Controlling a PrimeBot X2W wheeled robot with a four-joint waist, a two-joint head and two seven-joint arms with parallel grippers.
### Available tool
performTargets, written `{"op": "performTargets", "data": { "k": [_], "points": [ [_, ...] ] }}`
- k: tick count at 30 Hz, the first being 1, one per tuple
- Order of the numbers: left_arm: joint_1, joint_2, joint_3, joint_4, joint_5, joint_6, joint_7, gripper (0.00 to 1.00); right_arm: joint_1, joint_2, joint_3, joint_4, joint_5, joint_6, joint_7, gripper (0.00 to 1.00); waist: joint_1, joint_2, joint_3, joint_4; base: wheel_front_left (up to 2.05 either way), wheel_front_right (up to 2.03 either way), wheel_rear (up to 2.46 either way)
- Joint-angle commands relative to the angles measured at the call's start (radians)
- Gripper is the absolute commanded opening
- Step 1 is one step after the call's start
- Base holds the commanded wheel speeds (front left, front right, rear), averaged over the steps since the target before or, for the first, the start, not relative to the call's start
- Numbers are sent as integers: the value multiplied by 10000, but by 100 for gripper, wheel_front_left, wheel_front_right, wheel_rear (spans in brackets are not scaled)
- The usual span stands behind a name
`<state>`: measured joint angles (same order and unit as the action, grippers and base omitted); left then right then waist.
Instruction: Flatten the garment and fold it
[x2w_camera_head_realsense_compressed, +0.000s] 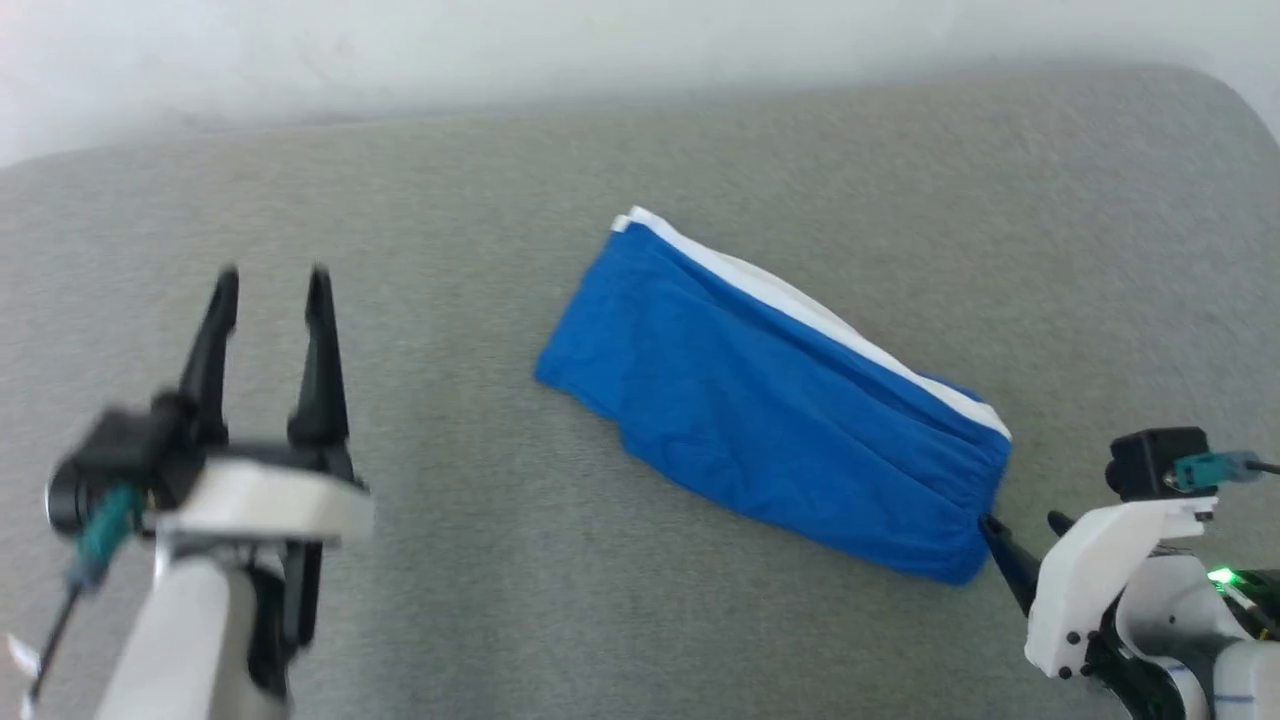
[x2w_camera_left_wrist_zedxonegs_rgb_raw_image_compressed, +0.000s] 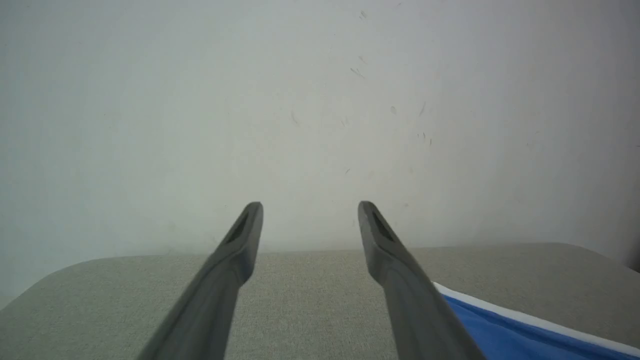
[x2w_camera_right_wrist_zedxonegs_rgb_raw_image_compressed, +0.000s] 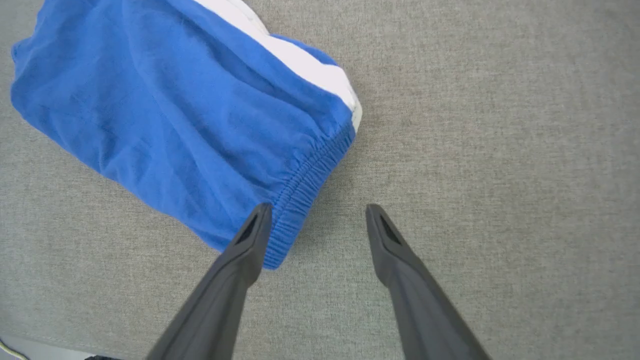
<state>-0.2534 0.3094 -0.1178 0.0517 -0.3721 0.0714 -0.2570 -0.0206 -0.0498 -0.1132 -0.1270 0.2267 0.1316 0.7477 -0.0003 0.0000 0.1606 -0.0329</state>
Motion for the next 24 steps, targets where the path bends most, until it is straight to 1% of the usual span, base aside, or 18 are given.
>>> {"op": "performTargets", "data": {
  "k": [1,6,14,21,24],
  "points": [
    [334,-142,138,-207,152,-30,-45,100,-209,-5,-14,235,-38,-9,53,100,3,0,-435,492,0,0,0],
    [1565,-754,647,-768,502,-162,-46,100,-730,-5,-74,1291,-480,-9,13,100,3,0,-666,842,0,0,0],
    [2413,-1521,1160,-947,830,-469,-46,100,-1714,-5,111,3371,-1236,-9,38,100,3,0,-762,1092,0,0,0],
    [2619,-1901,1387,-891,1078,-867,-47,100,-2643,-5,50,5266,-1941,-9,-6,100,3,0,-655,1253,0,0,0],
    [2597,-2017,1468,-840,1138,-1008,-47,100,-2872,-5,62,5977,-2039,-9,86,100,3,0,-587,1326,0,0,0]
  ]
}}
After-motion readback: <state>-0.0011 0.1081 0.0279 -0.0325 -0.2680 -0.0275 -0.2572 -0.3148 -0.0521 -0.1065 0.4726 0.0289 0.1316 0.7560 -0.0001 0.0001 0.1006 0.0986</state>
